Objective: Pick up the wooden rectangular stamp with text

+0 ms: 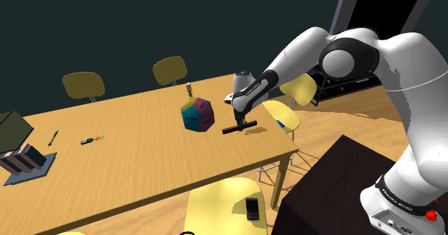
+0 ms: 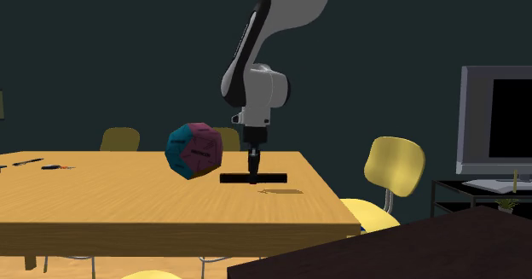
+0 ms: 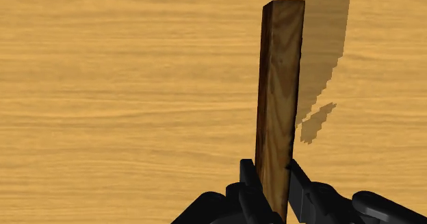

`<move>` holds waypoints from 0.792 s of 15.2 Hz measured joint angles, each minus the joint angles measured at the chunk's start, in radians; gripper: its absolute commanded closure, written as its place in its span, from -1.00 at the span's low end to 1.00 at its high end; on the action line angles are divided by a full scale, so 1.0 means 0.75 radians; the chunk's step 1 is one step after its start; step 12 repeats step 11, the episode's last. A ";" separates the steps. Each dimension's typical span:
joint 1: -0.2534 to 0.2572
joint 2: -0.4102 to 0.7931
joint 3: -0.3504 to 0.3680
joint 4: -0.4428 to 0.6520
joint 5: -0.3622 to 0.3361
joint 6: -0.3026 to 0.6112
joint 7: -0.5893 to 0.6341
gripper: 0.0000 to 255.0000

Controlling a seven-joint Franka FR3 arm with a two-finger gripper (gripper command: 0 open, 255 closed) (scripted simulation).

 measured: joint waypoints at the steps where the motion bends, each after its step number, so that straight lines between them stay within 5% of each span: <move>1: -0.001 -0.010 0.000 -0.002 0.000 -0.009 0.000 1.00; 12: -0.001 -0.150 -0.001 -0.037 -0.002 -0.113 0.004 1.00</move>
